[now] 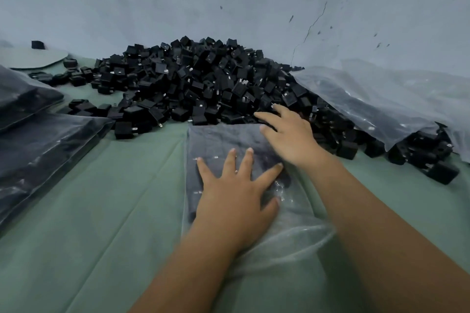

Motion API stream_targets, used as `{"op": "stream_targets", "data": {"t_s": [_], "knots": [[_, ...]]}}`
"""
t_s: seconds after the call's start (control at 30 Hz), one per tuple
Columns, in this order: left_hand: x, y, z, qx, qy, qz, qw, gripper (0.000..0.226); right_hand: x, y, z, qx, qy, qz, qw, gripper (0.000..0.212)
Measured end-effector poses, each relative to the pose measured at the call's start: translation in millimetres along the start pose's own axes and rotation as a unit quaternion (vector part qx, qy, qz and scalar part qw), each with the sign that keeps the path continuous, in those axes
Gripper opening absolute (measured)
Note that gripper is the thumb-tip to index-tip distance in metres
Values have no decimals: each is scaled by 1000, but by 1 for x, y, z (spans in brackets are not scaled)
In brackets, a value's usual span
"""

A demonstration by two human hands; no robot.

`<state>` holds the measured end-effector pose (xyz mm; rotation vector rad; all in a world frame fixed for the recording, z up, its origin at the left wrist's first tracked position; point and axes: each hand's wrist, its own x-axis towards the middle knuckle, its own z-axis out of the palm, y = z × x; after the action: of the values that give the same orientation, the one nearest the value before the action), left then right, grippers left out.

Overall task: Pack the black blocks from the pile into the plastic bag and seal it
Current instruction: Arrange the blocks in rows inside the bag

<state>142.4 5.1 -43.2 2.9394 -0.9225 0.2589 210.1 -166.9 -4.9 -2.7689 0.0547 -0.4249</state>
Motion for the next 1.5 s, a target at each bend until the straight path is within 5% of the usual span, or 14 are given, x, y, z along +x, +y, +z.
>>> {"op": "stream_targets", "data": {"t_s": [0.2,0.6,0.7,0.77,0.8,0.9,0.97,1.03,1.5], "knots": [[0,1,-1,2,0,-3,1000,59,4,37,3,-143,12,70,987,44],[-6,-1,-11,-36,-13,-2,999,59,-104,65,-24,-104,89,224,965,37],[-15,-6,-28,-139,130,3,982,44,-121,49,-23,-60,187,244,950,48],[-19,-15,-36,-129,218,-33,967,40,-126,36,-26,-21,253,175,951,46],[-21,-21,-37,-119,205,-63,970,42,-127,28,-27,31,256,130,957,42],[-27,-29,-26,-86,26,-118,989,59,-128,-4,-22,219,92,19,971,43],[-26,-31,-17,-91,-24,-116,989,62,-126,-18,-8,149,-49,-21,987,48],[-21,-33,-13,-99,-11,-117,988,62,-121,-20,5,23,-107,-35,993,50],[23,-52,-4,-98,-11,-107,989,59,-86,-18,16,0,-108,10,994,49]]}}
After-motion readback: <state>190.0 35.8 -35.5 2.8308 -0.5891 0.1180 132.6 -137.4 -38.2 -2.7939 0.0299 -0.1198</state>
